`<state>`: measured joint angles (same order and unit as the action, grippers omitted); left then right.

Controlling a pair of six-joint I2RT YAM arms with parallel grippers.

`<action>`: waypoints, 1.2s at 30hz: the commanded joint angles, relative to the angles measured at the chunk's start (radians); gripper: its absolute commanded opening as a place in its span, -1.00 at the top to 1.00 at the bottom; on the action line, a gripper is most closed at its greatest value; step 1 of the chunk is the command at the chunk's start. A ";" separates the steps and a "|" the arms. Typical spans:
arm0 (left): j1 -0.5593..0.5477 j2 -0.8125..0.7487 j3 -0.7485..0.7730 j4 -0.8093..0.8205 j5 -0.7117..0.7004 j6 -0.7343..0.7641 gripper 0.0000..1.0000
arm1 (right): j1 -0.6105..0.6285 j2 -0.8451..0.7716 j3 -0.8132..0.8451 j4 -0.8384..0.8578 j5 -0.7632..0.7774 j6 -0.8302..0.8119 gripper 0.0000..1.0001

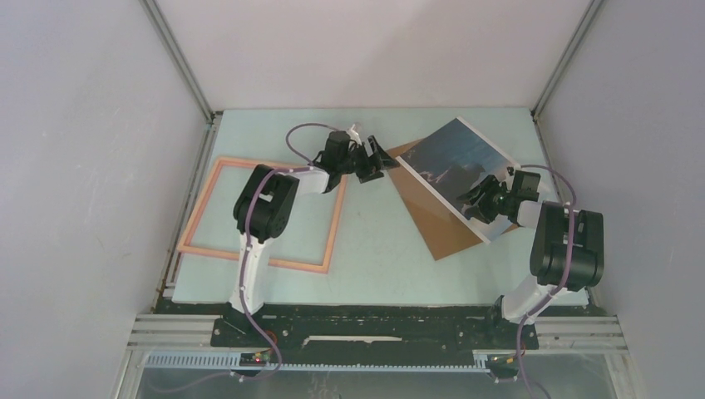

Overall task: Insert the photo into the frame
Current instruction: Pick up the photo frame item at the center of the board.

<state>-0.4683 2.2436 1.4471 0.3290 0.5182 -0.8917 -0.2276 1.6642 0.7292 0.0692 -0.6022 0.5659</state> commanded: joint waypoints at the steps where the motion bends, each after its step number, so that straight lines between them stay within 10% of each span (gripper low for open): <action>1: -0.019 -0.019 -0.029 0.269 0.145 -0.162 -0.74 | 0.011 0.022 0.021 -0.022 0.034 -0.029 -0.26; 7: -0.020 -0.078 -0.083 0.226 0.034 -0.056 -0.69 | 0.011 0.020 0.022 -0.014 0.029 -0.025 -0.26; 15: -0.046 -0.136 -0.006 -0.232 -0.307 0.201 -0.83 | 0.014 0.020 0.021 -0.018 0.032 -0.026 -0.26; 36: -0.075 -0.012 0.145 -0.375 -0.305 0.245 -0.89 | -0.108 -0.029 0.065 -0.157 0.115 -0.034 -0.28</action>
<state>-0.5350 2.1975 1.5173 0.0212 0.2253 -0.6842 -0.3477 1.5829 0.7654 -0.0891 -0.4892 0.5396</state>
